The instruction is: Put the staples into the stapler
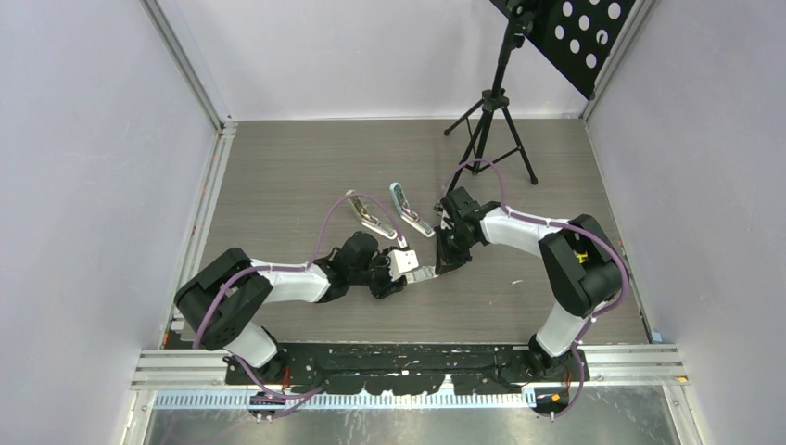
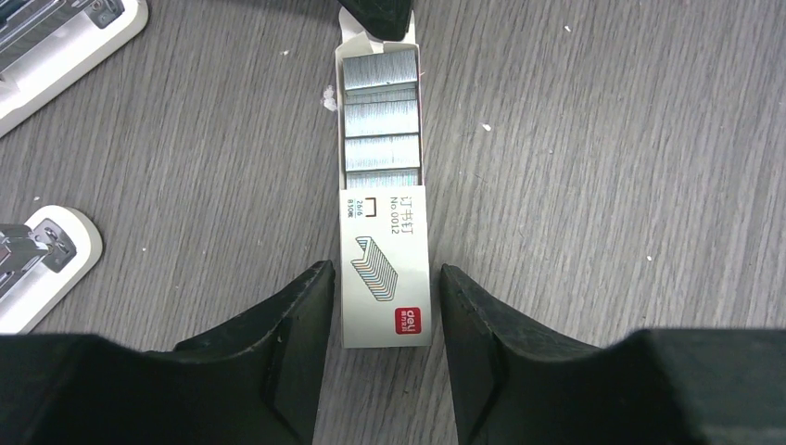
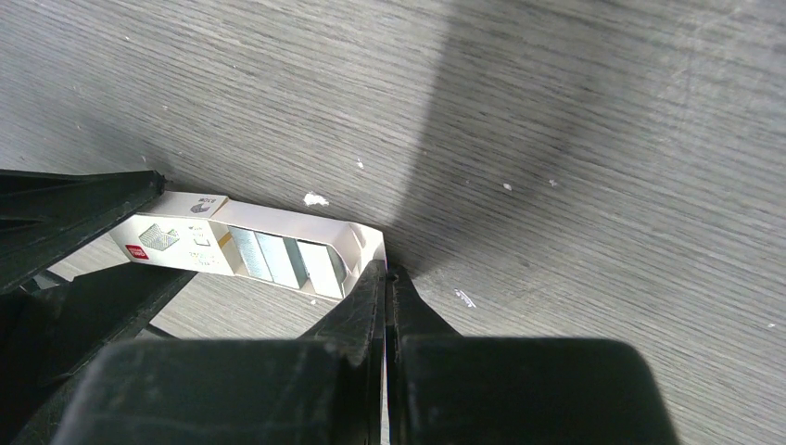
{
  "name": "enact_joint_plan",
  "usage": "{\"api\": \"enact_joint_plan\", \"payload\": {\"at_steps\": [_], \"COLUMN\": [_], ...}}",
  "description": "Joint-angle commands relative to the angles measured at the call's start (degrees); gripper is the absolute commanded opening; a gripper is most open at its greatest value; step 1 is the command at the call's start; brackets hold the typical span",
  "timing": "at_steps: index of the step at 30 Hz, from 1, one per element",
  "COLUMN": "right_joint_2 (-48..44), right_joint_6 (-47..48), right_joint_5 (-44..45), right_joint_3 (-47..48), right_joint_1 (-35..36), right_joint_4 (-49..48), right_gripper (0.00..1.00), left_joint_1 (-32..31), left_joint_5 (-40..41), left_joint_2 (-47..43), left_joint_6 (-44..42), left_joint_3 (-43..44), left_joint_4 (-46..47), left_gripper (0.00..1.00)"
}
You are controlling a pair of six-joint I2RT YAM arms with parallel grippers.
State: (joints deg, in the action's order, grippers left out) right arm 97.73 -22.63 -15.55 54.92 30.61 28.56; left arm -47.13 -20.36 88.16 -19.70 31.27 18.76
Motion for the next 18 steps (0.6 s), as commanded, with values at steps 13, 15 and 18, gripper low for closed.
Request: {"api": "enact_joint_plan", "payload": {"at_steps": [13, 15, 18], "right_joint_2": [-7.65, -9.13, -11.11], "right_joint_6": [0.74, 0.14, -1.02], "right_joint_5": [3.07, 4.76, 7.66], "right_joint_3": [1.88, 2.1, 2.68], "right_joint_1": [-0.13, 0.16, 1.41], "right_joint_4": [4.53, 4.85, 5.34], "right_gripper": [0.29, 0.31, 0.34], "left_joint_1": [0.11, 0.11, 0.11], "left_joint_5": [3.59, 4.82, 8.11], "left_joint_2": [-2.69, -4.32, -7.66], "left_joint_6": [1.52, 2.3, 4.76], "left_joint_3": [-1.03, -1.13, -1.29], "left_joint_4": [-2.81, -2.87, -2.85], "left_gripper": [0.77, 0.83, 0.94]}}
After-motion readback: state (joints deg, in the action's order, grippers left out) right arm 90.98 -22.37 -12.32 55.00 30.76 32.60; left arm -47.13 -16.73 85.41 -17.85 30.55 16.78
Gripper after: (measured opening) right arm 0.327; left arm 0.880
